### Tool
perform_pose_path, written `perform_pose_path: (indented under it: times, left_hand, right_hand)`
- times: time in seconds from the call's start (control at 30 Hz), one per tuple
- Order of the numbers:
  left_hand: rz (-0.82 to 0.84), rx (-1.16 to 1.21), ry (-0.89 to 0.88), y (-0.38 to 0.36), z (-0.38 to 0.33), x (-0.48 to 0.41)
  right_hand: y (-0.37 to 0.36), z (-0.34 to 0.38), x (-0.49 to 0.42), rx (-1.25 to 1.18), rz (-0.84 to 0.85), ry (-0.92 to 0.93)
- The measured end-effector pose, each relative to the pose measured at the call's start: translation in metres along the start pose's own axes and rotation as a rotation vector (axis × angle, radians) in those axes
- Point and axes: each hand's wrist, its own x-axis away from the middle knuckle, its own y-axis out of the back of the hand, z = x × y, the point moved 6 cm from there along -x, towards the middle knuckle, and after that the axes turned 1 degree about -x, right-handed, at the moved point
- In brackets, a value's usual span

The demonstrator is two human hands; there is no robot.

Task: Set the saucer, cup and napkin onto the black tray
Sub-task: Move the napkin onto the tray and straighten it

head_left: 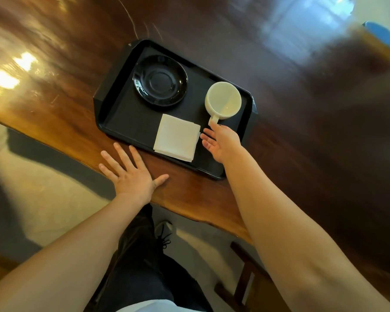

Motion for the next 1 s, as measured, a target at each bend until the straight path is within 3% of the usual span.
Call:
perform_pose_path:
  times: [0.37,1.0]
  left_hand:
    - [0.004,0.002,-0.004,0.002,0.001,0.001]
    - [-0.002,-0.013,0.004,0.001,0.001,0.001]
  right_hand:
    - [0.006,0.019,-0.011,0.019,-0.060,0.080]
    - [0.036,0.029,-0.017,-0.200,-0.229,0.117]
